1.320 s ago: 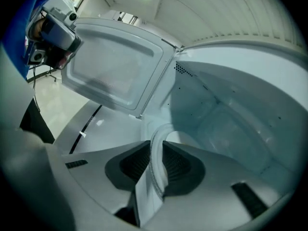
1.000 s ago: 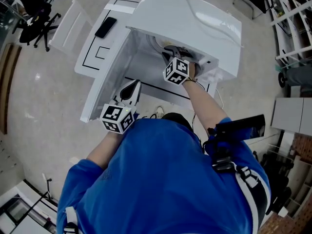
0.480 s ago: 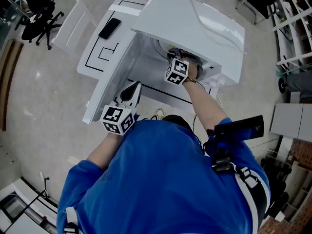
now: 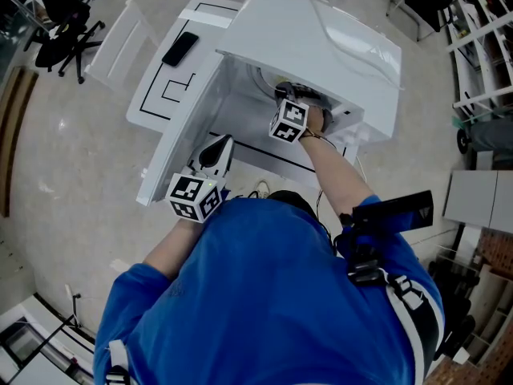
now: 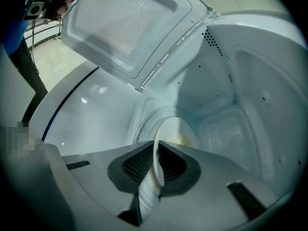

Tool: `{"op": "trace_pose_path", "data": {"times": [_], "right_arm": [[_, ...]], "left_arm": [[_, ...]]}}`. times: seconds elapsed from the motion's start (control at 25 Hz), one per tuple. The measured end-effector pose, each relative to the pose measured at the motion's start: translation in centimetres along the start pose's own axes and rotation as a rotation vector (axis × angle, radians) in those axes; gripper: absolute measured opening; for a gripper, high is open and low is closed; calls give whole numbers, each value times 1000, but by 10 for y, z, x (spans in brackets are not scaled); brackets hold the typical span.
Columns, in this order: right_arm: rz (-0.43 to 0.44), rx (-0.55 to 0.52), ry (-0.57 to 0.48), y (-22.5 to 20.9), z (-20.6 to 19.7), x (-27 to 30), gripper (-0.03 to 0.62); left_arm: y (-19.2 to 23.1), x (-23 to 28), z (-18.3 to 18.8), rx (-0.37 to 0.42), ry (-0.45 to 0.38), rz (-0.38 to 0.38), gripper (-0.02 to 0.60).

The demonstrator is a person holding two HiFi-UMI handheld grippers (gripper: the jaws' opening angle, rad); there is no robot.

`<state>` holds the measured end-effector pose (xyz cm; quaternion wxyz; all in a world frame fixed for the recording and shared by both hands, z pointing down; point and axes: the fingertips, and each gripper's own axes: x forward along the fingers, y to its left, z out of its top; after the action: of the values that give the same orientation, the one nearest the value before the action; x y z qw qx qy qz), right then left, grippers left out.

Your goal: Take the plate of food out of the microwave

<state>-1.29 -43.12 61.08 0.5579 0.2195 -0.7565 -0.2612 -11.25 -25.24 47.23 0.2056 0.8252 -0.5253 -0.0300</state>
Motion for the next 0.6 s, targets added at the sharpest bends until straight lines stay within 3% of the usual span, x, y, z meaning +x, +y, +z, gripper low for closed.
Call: {"op": "trace_pose_path", "data": {"times": [0.6], "right_arm": [[1,-17,-14,32,4,-25,18]], "left_arm": [[-1,-3,-9,-6,14,-21,9]]}}
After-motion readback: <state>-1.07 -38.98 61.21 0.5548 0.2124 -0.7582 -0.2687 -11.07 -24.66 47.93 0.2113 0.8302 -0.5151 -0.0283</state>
